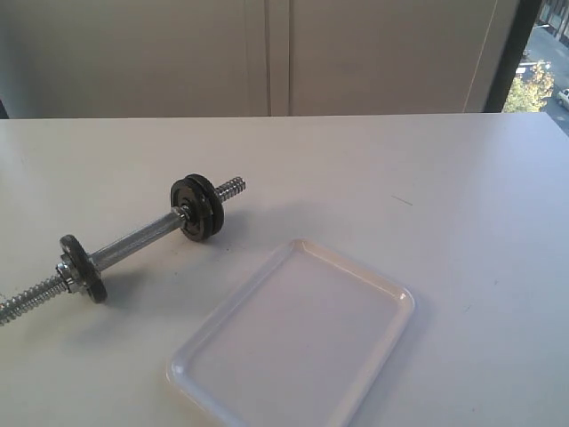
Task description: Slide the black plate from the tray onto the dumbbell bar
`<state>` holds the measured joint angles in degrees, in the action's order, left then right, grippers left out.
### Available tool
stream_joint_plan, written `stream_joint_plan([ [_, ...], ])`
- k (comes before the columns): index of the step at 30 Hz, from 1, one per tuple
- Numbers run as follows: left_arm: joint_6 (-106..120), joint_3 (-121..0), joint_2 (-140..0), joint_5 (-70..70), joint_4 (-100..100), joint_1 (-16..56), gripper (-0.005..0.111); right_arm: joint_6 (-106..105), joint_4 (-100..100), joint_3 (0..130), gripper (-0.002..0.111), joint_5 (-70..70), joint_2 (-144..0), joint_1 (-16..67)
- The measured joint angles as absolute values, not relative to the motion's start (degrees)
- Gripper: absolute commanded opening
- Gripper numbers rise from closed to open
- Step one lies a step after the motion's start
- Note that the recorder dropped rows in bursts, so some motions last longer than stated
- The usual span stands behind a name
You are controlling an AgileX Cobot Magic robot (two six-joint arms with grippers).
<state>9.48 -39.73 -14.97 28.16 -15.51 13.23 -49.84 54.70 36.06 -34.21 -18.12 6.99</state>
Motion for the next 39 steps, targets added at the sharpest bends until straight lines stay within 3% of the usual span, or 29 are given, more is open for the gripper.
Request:
stream_joint_plan([
  [32,9.5,-39.7,-14.9,31.3,-15.6,13.2,0.000,-47.5,54.3,36.1,0.000,-37.2,-18.1,7.0],
  [39,9.5,-36.4,-13.6,27.0,-15.6,4.1,0.000,-47.5,54.1,36.1,0.000,-37.3,-18.1,7.0],
])
